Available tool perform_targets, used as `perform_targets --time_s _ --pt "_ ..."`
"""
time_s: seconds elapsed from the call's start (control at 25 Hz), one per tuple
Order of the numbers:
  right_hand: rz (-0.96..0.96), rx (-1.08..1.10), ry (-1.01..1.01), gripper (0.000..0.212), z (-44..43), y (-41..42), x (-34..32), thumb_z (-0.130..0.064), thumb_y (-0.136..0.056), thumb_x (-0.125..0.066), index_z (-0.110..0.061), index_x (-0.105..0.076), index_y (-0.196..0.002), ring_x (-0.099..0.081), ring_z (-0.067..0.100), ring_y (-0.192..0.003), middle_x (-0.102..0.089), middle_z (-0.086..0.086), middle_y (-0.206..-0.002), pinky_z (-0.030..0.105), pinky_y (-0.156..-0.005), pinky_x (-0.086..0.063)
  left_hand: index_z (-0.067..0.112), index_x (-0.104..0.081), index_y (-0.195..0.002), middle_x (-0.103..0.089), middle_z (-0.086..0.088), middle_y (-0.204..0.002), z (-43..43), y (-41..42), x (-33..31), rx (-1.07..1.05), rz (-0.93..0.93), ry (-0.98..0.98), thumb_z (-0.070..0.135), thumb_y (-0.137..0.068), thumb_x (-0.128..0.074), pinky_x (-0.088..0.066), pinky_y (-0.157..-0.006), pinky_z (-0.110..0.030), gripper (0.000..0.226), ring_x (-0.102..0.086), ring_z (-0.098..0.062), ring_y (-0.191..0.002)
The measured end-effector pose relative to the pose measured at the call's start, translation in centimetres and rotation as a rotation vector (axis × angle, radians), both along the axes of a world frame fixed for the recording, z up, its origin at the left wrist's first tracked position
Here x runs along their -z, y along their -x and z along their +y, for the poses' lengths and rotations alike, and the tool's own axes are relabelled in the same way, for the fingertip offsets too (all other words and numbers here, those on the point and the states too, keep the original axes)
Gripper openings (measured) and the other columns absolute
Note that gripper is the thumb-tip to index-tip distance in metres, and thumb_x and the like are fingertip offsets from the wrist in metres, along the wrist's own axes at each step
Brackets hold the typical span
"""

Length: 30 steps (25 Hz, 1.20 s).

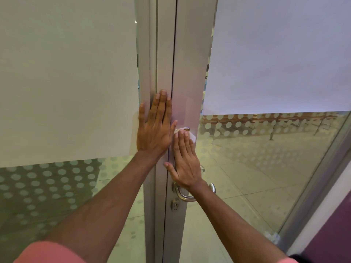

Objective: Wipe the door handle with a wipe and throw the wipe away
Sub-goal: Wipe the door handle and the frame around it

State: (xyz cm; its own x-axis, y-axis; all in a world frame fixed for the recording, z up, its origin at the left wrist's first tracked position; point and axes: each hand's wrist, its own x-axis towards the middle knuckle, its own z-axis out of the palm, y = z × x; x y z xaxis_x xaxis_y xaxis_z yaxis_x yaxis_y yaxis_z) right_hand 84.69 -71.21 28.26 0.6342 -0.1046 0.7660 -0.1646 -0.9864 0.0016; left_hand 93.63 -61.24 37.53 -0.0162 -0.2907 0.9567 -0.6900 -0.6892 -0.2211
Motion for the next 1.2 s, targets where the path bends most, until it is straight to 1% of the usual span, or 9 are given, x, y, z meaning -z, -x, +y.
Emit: perform_targets --time_s 0.16,0.24,0.32,0.52,0.68,0.8,0.92,1.04,1.2 --pt "0.234 -0.027 0.19 0.078 -2.1 2.7 3.4 -0.061 -0.098 -0.01 -0.008 0.003 -0.154 0.0 0.025 -0.152 0.009 0.012 -0.163 0.038 -0.124 -0.004 0.005 0.0 -0.154 -0.017 -0.014 -0.161 0.1 0.1 0.1 -0.001 0.004 -0.005 0.046 -0.104 -0.019 0.001 -0.12 -0.048 0.066 -0.013 -0.025 -0.148" --pt "0.279 -0.009 0.228 0.076 -2.5 3.4 4.4 -0.06 -0.098 -0.006 -0.01 0.006 -0.154 0.003 0.022 -0.152 0.014 0.008 -0.163 0.037 -0.123 -0.005 0.005 -0.003 -0.155 -0.017 -0.013 -0.161 0.1 0.1 0.1 -0.007 0.005 -0.002 0.046 -0.104 -0.018 0.001 -0.119 -0.048 0.067 -0.014 -0.025 -0.149" --pt "0.254 0.001 0.243 0.075 -2.8 3.3 3.7 -0.06 -0.098 -0.006 -0.011 0.006 -0.154 0.002 0.022 -0.152 0.014 0.007 -0.163 0.037 -0.123 -0.007 0.004 -0.006 -0.155 -0.016 -0.013 -0.161 0.1 0.1 0.1 -0.013 0.004 0.001 0.047 -0.104 -0.019 0.002 -0.12 -0.047 0.068 -0.015 -0.025 -0.149" --pt "0.045 0.03 0.127 0.076 -2.4 0.9 -1.1 -0.057 -0.099 -0.012 -0.006 0.005 -0.152 0.003 0.026 -0.151 0.013 0.011 -0.162 0.038 -0.124 -0.001 0.006 0.004 -0.153 -0.011 -0.013 -0.161 0.0 -0.1 0.2 0.001 -0.004 0.01 0.045 -0.105 -0.017 0.01 -0.12 -0.046 0.066 -0.013 -0.025 -0.149" --pt "0.199 0.01 0.267 0.078 -3.1 2.4 2.0 -0.058 -0.098 -0.012 -0.007 0.013 -0.151 0.011 0.024 -0.15 0.021 0.011 -0.16 0.037 -0.123 0.003 0.006 0.005 -0.154 -0.008 -0.013 -0.161 -0.2 -0.2 0.2 -0.006 -0.018 0.009 0.045 -0.105 -0.02 0.009 -0.12 -0.047 0.067 -0.009 -0.025 -0.149" --pt "0.292 0.032 0.345 0.078 -3.7 4.1 3.9 -0.058 -0.098 -0.014 -0.009 0.014 -0.152 0.013 0.02 -0.15 0.018 0.009 -0.161 0.034 -0.123 0.003 0.007 0.005 -0.154 -0.007 -0.012 -0.161 -0.1 -0.3 0.2 0.004 -0.012 0.018 0.046 -0.104 -0.02 0.01 -0.12 -0.046 0.067 -0.009 -0.025 -0.149" --pt "0.22 0.051 0.266 0.076 -3.6 3.2 2.3 -0.059 -0.098 -0.008 -0.01 0.013 -0.152 0.013 0.02 -0.15 0.023 0.008 -0.16 0.033 -0.123 0.007 0.007 0.004 -0.153 -0.009 -0.012 -0.161 -0.1 -0.2 0.2 0.0 -0.014 0.016 0.047 -0.104 -0.02 0.005 -0.119 -0.047 0.068 -0.01 -0.025 -0.149" --pt "0.091 0.033 0.15 0.077 -3.2 1.5 -1.0 -0.058 -0.098 -0.012 -0.007 0.009 -0.152 0.007 0.026 -0.151 0.018 0.012 -0.16 0.037 -0.123 0.003 0.005 -0.001 -0.155 -0.01 -0.013 -0.16 -0.2 -0.2 0.1 -0.013 -0.016 0.016 0.048 -0.104 -0.021 0.003 -0.119 -0.047 0.069 -0.012 -0.025 -0.148" --pt "0.168 0.02 0.107 0.083 -2.7 2.2 0.9 -0.061 -0.097 -0.012 -0.001 0.007 -0.15 0.008 0.03 -0.15 0.017 0.017 -0.159 0.04 -0.123 0.001 0.005 -0.009 -0.156 -0.014 -0.013 -0.16 0.0 0.0 0.1 -0.012 -0.009 0.011 0.046 -0.104 -0.025 0.001 -0.119 -0.047 0.068 -0.012 -0.025 -0.148"
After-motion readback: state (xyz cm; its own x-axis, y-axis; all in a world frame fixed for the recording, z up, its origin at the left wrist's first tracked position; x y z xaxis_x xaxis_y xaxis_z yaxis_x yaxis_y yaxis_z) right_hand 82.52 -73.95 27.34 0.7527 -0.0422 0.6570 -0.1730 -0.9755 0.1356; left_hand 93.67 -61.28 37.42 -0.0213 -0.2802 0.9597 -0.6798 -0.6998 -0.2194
